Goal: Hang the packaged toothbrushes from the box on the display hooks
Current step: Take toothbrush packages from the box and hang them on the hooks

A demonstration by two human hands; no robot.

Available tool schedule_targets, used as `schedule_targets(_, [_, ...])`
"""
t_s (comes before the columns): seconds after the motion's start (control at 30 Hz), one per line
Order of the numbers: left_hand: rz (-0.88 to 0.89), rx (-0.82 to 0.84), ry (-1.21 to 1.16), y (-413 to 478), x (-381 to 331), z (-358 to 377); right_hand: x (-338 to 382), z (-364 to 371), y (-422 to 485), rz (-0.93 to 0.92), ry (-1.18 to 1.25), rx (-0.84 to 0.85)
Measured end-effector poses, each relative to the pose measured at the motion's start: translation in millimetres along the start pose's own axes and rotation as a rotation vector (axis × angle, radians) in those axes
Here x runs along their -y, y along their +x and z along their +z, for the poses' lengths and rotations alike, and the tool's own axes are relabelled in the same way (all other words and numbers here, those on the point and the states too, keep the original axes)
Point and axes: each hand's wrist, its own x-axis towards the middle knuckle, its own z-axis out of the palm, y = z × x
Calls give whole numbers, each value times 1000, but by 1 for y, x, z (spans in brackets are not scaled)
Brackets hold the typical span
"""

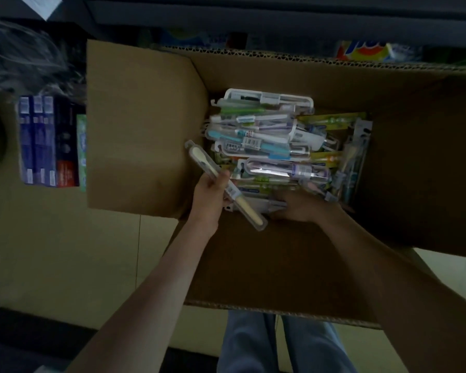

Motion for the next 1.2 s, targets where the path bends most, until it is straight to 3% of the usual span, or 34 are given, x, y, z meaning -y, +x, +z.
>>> schedule_targets(0.17, [-118, 56, -41, -34, -27, 3, 23, -29, -57, -21, 205, -51])
schedule_targets(0.27, [-93, 152, 14, -81, -66, 5, 46, -64, -120, -41, 293, -95])
schedule_targets(0.43, [188, 231, 184, -192, -139, 11, 91, -119, -248, -106, 377, -182])
schedule_targets(0.6, [481, 201, 461, -317, -210, 8, 153, -167, -378, -228, 561, -315])
schedule_targets(0.9, [798, 195, 193, -482, -341, -7, 269, -244, -528, -588, 762, -542])
schedule_targets(1.2, [767, 313, -190, -552, -435, -33, 364, -291, -611, -814, 687, -805])
